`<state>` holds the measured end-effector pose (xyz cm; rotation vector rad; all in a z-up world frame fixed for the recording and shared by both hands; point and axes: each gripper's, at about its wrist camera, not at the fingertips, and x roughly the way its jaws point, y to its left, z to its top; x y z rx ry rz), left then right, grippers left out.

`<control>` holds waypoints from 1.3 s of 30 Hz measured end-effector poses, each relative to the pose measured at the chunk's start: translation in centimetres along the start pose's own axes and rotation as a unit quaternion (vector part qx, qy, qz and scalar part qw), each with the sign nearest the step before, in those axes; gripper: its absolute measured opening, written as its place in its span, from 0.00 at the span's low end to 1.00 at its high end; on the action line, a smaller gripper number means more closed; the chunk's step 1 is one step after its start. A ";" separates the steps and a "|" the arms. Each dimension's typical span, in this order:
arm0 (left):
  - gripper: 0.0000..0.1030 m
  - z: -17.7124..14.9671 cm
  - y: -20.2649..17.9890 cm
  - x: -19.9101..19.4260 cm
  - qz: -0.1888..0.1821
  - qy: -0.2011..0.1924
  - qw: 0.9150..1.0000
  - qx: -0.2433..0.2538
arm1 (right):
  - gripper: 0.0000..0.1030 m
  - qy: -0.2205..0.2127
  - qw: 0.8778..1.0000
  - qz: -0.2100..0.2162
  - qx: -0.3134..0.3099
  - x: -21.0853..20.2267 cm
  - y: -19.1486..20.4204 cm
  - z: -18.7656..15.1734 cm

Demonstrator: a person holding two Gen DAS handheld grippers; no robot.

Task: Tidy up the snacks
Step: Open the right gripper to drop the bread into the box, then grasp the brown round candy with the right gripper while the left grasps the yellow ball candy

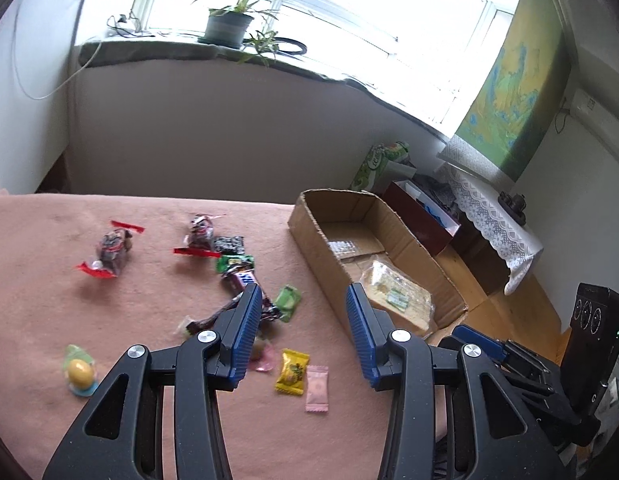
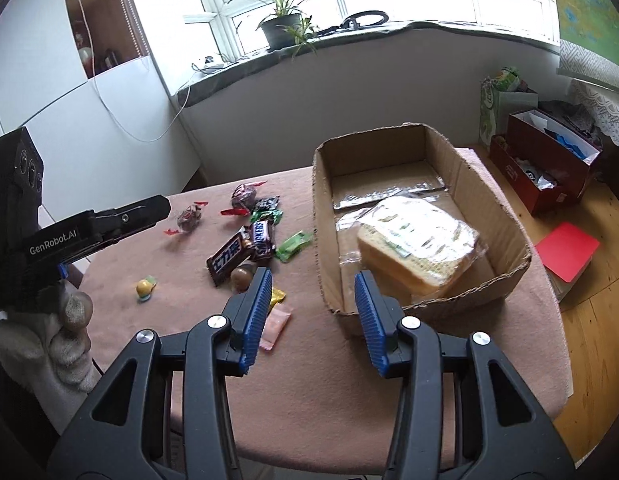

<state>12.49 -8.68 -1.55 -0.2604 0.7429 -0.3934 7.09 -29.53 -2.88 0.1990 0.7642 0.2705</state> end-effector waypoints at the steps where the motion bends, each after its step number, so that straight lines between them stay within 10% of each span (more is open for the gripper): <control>1: 0.41 -0.2 0.7 -0.5 0.006 -0.003 1.000 -0.004 | 0.44 0.006 1.000 0.009 -0.005 0.3 0.6 -0.3; 9: 0.41 -2.7 6.2 -4.4 0.061 -0.022 0.997 -0.042 | 0.64 0.038 0.998 0.026 -0.051 3.2 5.3 -2.2; 23: 0.41 -6.6 15.0 -6.3 0.144 -0.004 0.985 -0.096 | 0.64 0.077 0.993 0.018 -0.086 9.4 8.7 -2.0; 39: 0.40 -7.1 14.1 -3.0 0.134 0.014 0.990 -0.050 | 0.42 0.103 0.989 -0.020 -0.103 15.0 9.2 -0.7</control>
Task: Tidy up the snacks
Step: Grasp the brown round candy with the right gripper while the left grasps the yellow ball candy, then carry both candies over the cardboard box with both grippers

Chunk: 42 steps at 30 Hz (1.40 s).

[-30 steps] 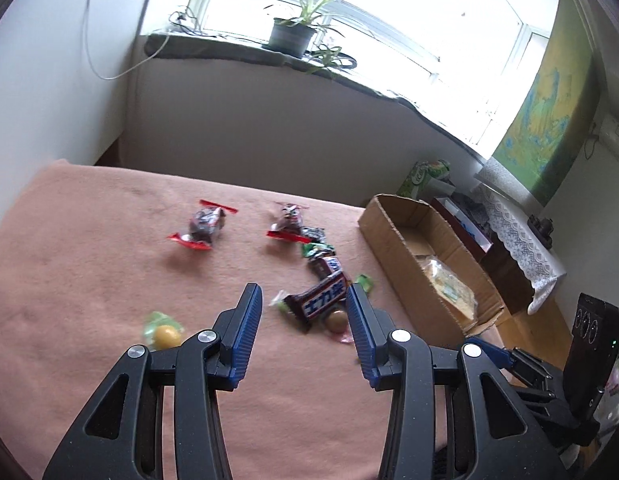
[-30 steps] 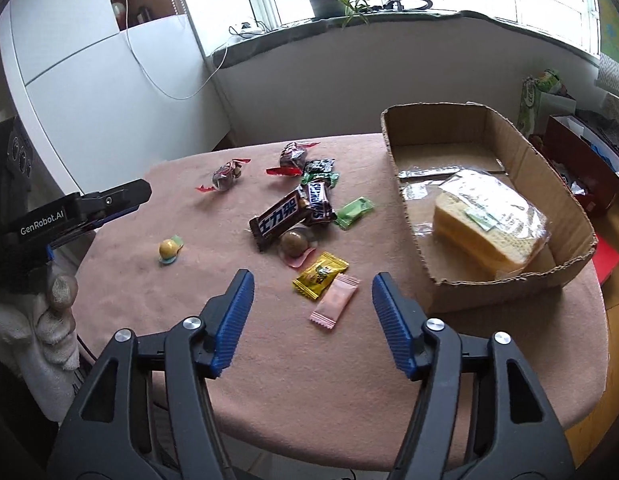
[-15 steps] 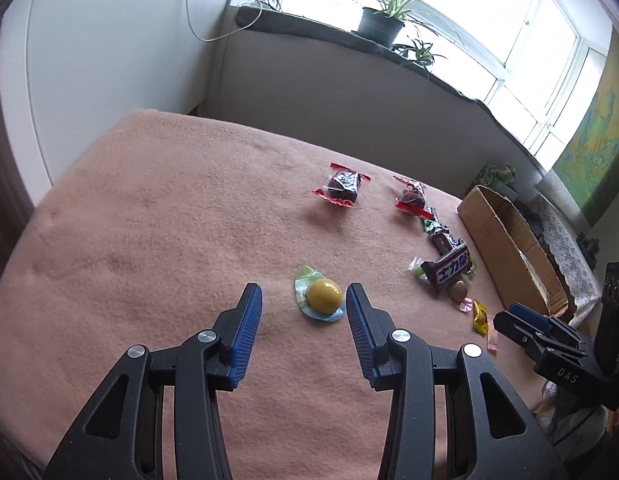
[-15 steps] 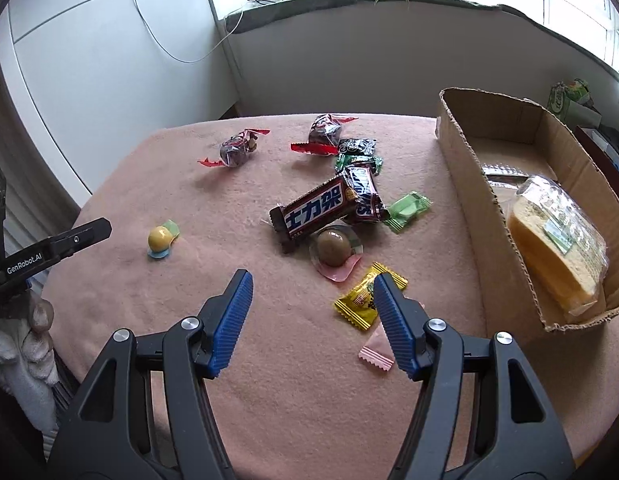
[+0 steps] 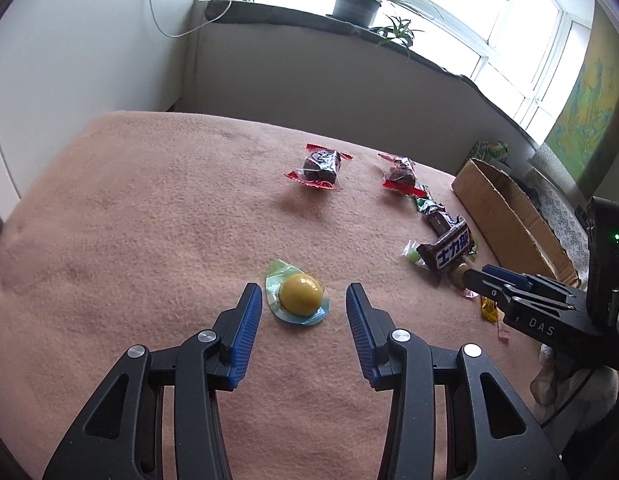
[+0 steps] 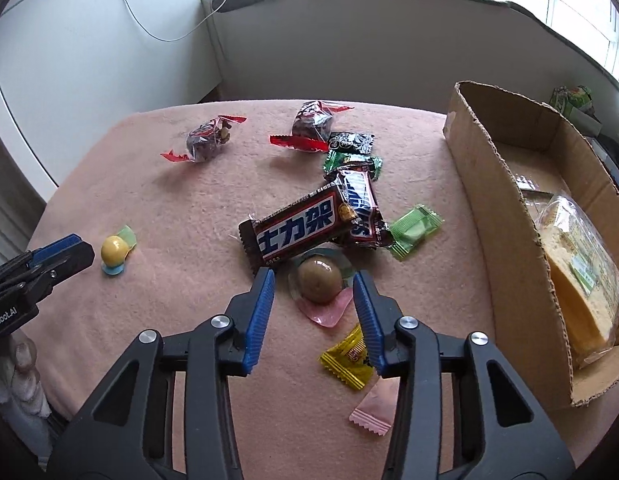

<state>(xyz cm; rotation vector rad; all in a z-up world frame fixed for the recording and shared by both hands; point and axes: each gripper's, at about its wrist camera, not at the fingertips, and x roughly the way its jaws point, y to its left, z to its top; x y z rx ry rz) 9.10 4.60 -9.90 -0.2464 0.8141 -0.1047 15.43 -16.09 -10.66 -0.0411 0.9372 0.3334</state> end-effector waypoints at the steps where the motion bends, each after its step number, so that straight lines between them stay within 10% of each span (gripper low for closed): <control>1: 0.40 0.0 -0.1 0.1 0.002 0.000 1.000 0.004 | 0.42 0.002 1.000 0.000 0.001 0.3 -0.1 0.1; 42: 0.23 -0.1 -1.2 1.2 0.013 0.007 0.999 0.029 | 0.26 -0.016 1.000 0.021 0.007 -1.5 -0.4 -0.7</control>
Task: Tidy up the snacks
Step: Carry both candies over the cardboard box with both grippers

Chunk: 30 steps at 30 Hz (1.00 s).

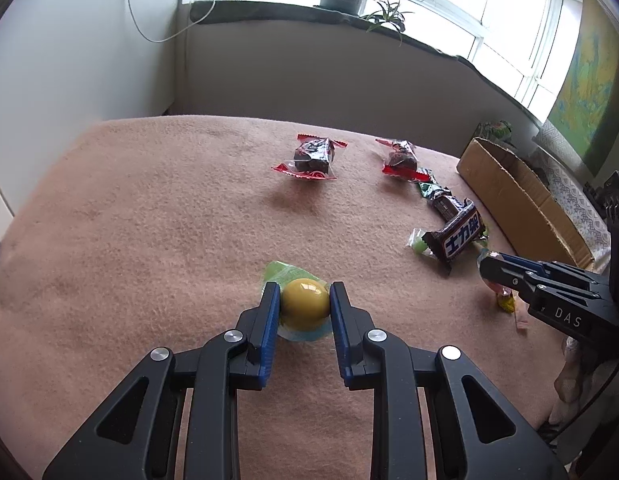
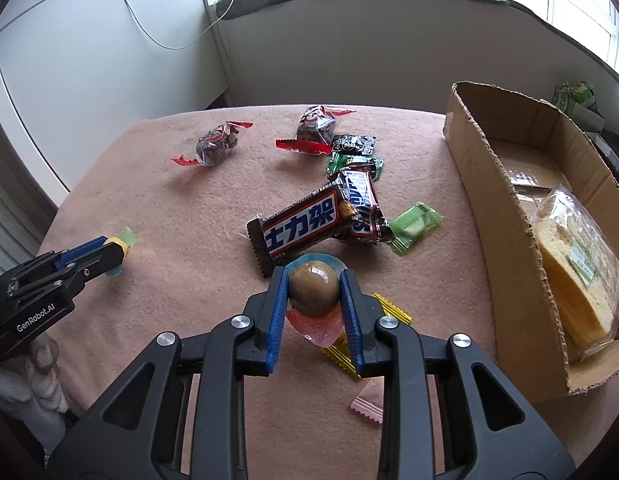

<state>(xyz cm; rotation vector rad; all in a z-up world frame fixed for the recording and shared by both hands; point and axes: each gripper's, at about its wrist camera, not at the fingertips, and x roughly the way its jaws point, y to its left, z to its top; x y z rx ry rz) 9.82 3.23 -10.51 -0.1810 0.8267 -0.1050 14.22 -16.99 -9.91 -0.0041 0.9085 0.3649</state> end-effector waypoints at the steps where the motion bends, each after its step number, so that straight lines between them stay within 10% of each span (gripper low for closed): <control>1: 0.23 0.0 0.0 -0.3 -0.002 -0.002 1.000 -0.001 | 0.26 -0.004 1.000 0.002 0.001 -0.4 0.0 0.0; 30: 0.23 6.8 -12.9 -1.9 -0.115 -0.066 0.989 0.071 | 0.27 -0.112 0.991 -0.036 0.056 -11.8 -10.6 3.3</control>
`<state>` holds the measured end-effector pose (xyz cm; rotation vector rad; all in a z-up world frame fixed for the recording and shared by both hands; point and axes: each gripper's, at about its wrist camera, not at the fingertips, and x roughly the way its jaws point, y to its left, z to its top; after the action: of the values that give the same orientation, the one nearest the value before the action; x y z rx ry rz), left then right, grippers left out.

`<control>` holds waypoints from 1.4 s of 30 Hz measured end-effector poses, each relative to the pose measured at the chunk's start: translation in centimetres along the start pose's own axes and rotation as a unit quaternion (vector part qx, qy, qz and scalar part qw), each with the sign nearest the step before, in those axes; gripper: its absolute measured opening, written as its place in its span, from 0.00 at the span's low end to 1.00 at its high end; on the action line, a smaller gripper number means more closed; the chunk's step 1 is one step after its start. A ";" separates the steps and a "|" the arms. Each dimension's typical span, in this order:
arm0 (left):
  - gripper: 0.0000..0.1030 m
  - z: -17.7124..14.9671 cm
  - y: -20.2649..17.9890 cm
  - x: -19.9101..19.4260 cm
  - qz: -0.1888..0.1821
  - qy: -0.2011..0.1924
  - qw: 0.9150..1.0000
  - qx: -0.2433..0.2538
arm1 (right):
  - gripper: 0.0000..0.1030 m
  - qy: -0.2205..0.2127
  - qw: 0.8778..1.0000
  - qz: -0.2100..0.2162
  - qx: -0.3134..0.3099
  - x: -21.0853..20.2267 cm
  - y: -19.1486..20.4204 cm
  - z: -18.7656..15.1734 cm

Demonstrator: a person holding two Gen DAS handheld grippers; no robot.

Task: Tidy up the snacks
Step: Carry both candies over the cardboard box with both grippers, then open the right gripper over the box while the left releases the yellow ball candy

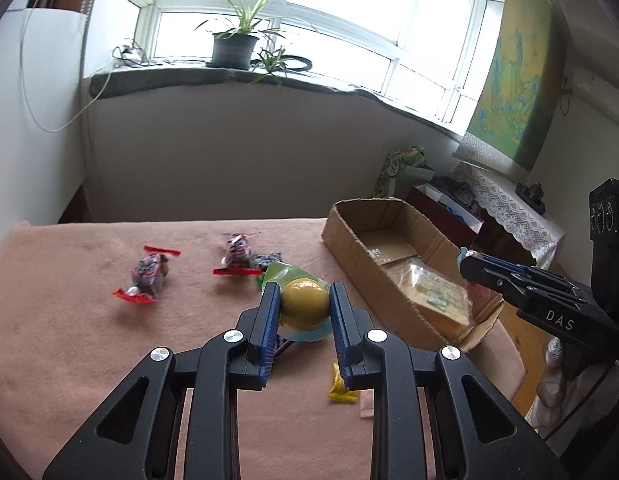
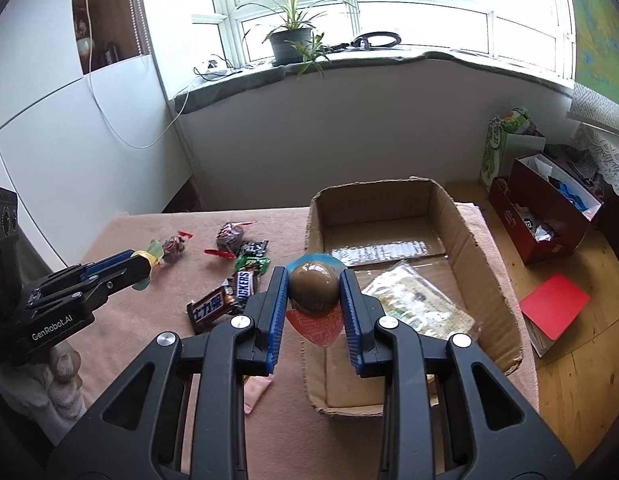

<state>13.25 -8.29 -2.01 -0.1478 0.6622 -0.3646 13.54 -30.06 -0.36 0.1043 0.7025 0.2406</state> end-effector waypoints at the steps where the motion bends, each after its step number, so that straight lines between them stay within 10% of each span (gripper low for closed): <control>1: 0.23 0.3 -0.5 0.3 -0.004 0.000 1.000 0.002 | 0.27 -0.001 1.000 -0.002 0.004 0.1 -0.7 0.3; 21: 0.23 4.0 -6.8 11.7 -0.045 0.059 0.997 0.030 | 0.27 0.041 0.998 -0.029 0.045 8.1 -9.7 4.6; 42: 0.31 4.2 -7.5 14.7 -0.051 0.091 0.994 0.033 | 0.34 0.062 0.996 -0.038 0.060 10.3 -11.0 4.9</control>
<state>24.49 -20.73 -5.31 -0.0855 0.8236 -0.5013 26.36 -38.19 -5.04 0.1779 0.8435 0.1321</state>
